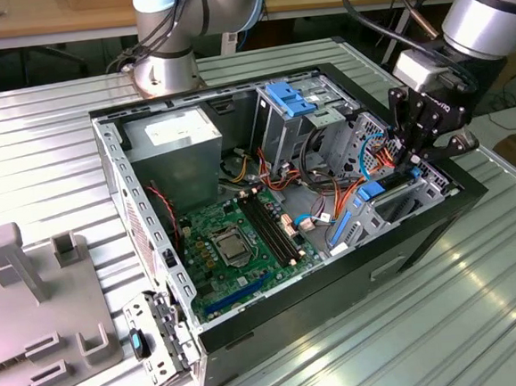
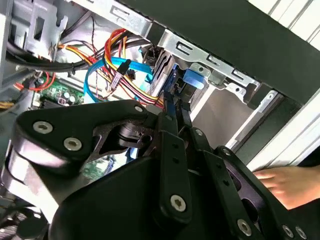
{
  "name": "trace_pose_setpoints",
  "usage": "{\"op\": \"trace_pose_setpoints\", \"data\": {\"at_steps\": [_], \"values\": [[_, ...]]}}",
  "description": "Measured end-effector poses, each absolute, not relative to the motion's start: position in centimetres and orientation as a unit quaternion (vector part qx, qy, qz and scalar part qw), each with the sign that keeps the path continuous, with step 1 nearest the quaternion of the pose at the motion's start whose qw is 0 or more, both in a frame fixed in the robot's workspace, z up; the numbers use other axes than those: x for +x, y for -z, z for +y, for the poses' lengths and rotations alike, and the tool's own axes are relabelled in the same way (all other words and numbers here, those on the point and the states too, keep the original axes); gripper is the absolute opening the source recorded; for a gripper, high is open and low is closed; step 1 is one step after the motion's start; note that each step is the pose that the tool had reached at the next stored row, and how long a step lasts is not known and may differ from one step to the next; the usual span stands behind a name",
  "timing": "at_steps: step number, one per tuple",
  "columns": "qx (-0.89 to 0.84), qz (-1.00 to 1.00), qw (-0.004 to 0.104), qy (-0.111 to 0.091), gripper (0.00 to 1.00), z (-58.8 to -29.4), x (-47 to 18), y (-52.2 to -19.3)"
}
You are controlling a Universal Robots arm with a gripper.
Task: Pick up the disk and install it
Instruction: 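Insert the first disk wire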
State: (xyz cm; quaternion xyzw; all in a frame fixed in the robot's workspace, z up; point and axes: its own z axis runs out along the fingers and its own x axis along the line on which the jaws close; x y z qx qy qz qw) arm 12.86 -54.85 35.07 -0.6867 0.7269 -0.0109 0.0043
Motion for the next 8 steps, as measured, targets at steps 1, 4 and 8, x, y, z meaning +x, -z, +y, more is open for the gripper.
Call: {"op": "trace_pose_setpoints", "data": {"at_steps": [1, 4, 8], "values": [[-0.685, 0.728, 0.004, 0.011, 0.17, -54.86, 12.86, -35.06], [-0.685, 0.728, 0.004, 0.011, 0.17, -54.85, 12.86, -35.02], [-0.689, 0.725, 0.004, 0.011, 0.17, -54.84, 12.86, -34.93]]}}
